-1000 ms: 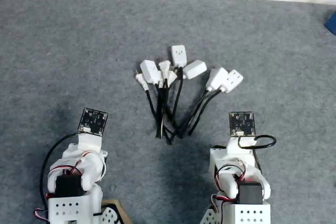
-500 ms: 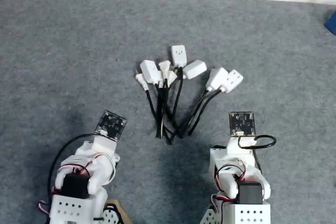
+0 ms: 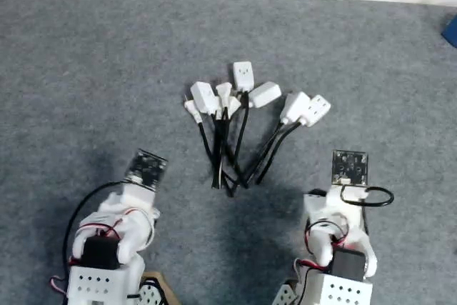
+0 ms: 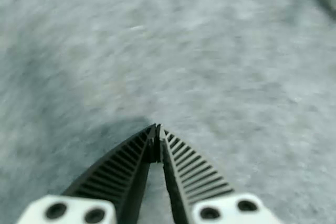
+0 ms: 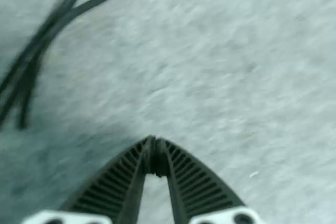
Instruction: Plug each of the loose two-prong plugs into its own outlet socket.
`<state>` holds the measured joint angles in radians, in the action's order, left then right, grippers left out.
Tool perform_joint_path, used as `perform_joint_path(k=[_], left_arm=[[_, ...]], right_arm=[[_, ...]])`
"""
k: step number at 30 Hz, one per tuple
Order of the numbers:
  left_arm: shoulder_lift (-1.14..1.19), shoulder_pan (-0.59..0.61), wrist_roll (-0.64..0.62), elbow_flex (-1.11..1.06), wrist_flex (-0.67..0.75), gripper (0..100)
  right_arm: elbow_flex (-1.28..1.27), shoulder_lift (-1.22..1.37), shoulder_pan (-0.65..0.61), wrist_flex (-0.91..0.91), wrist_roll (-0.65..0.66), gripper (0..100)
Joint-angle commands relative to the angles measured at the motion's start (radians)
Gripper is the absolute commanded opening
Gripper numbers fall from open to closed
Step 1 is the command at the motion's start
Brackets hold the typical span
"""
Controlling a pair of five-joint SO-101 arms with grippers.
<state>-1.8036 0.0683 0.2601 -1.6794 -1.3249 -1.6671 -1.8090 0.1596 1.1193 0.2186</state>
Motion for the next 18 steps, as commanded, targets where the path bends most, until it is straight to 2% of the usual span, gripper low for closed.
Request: perform_joint_path(k=[1,4,6,11,13,18], left_arm=[[-0.002,0.151,0.138,0.001,0.098,1],[-0.002,0.314,0.307,-0.015,0.298,1],[-0.002,0.381,0.315,-0.016,0.387,1],[-0.002,0.397,0.321,-0.016,0.417,1],[-0.002,0.389,0.321,-0.016,0.419,1],[-0.002,0.395,0.316,-0.015,0.485,1]], right_arm=[[-0.147,-0.01,0.111,-0.041,0.281,0.6],[-0.147,-0.01,0.13,-0.054,0.454,0.6],[-0.147,-0.01,0.13,-0.071,0.494,0.6],[-0.147,-0.01,0.131,-0.182,0.493,0.6],[-0.147,-0.01,0.131,-0.239,0.466,0.6],[-0.124,-0.01,0.13,-0.335,0.267,0.6]])
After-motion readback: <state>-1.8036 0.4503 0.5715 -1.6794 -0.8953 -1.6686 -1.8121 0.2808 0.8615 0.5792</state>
